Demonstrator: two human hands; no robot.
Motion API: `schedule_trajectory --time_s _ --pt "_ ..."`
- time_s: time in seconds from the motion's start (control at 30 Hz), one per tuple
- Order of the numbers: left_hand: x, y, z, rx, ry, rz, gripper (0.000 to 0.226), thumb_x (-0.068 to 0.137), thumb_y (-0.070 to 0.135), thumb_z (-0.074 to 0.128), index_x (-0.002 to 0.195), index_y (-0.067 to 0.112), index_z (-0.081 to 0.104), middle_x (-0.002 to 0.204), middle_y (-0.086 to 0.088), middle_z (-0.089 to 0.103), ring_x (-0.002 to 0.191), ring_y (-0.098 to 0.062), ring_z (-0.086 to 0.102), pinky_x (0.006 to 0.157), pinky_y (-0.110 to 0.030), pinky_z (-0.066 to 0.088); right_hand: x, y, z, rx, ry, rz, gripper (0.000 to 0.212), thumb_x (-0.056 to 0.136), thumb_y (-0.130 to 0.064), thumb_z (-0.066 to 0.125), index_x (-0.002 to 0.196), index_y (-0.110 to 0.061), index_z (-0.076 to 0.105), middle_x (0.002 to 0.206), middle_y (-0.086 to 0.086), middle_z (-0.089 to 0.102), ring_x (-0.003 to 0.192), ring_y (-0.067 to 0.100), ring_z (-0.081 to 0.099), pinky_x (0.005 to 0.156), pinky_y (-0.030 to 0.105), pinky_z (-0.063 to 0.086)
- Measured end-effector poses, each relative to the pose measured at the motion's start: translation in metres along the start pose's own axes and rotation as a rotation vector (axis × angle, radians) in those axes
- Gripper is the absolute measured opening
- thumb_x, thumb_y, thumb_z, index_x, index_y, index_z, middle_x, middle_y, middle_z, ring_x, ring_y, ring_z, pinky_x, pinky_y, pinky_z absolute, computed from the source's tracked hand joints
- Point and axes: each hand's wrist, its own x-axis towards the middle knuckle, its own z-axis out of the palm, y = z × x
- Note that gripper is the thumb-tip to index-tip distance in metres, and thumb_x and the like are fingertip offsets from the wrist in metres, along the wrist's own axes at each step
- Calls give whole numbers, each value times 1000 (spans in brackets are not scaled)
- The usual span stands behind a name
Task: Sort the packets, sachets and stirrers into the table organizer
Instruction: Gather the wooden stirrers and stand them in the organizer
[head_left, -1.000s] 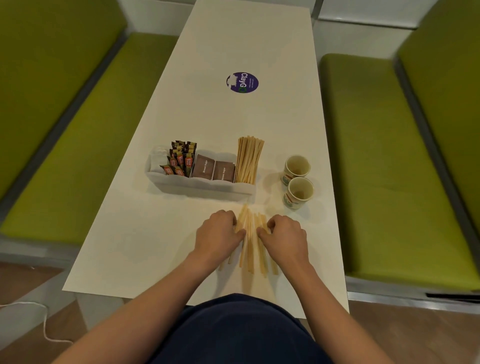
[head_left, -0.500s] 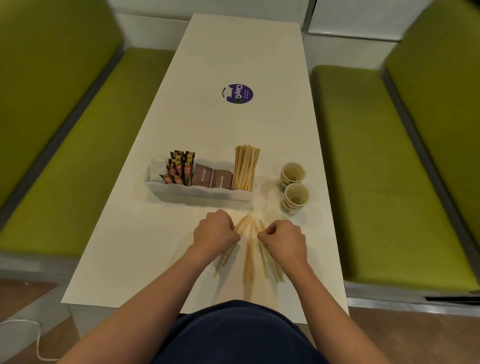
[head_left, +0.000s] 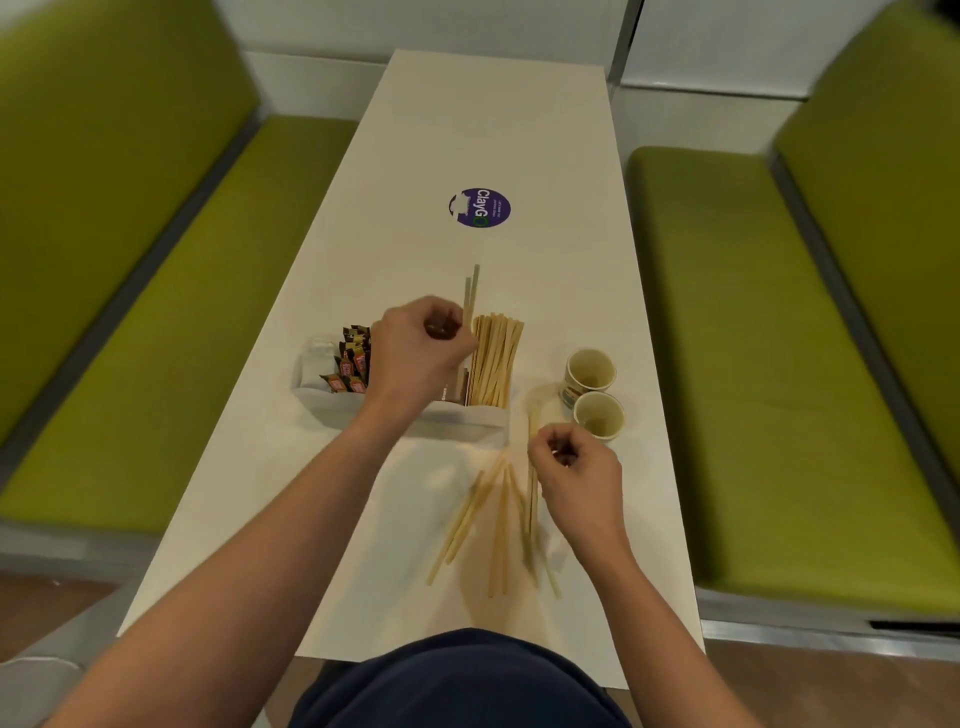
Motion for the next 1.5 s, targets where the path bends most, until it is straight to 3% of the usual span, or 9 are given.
schedule_trajectory --time_s 0.1,0.2,0.47,0.63,1.03,1.23,1.37,1.43,1.5 --pt "20 -2 16 -54 31 -3 8 78 17 75 84 20 74 74 7 73 71 -12 71 71 -38 63 13 -21 -1 108 65 -74 11 93 -17 68 86 -24 72 75 -7 68 68 9 60 68 33 56" --pt "25 -13 31 -31 18 -33 6 78 21 75 83 22 72 74 7 72 71 -15 71 70 -42 63 33 -41 -3 180 156 -140 10 94 -17 67 86 -23 70 76 -1 66 67 12 58 64 38 56" --pt "12 -44 51 174 -43 -103 11 78 17 74 89 16 72 76 8 69 73 -7 66 62 -18 49 88 -59 20 233 299 -241 2 96 -20 66 94 -21 68 84 -4 69 77 13 63 69 31 57" --pt "12 -51 55 231 -45 -72 14 79 16 72 94 16 71 77 7 68 76 -9 66 69 -25 55 98 -42 43 162 215 -204 2 97 -22 66 96 -20 67 87 -9 69 78 4 64 69 20 53" --pt "19 -58 46 222 1 7 19 83 16 71 101 16 66 88 2 67 77 -8 63 76 -30 56 97 -18 54 -39 172 -123 4 91 -26 72 93 -23 71 82 -10 71 76 11 69 73 33 57" --pt "28 -48 45 233 -35 -29 50 92 16 58 141 14 50 136 -3 59 120 -18 55 101 -38 49 90 -21 59 -89 198 -126 32 93 -29 70 122 -20 62 114 -4 64 87 9 63 78 27 51" --pt "31 -41 49 346 -233 -89 56 97 12 49 151 9 37 136 -14 59 123 -28 57 92 -30 42 92 -26 66 -119 25 -64 49 105 -30 47 152 -17 43 148 -1 52 127 16 55 105 33 45" --pt "31 -40 53 342 -273 -54 44 98 11 46 142 10 50 128 -12 65 117 -28 61 90 -32 46 96 -29 69 -146 -61 -44 43 107 -33 35 147 -21 47 141 -1 58 126 21 55 103 37 44" --pt "28 -39 56 313 -270 -13 32 99 13 45 125 15 63 112 -7 72 103 -25 65 83 -34 50 97 -34 69 -173 -91 -71 36 110 -30 29 131 -22 57 114 -7 64 103 17 56 83 30 38"
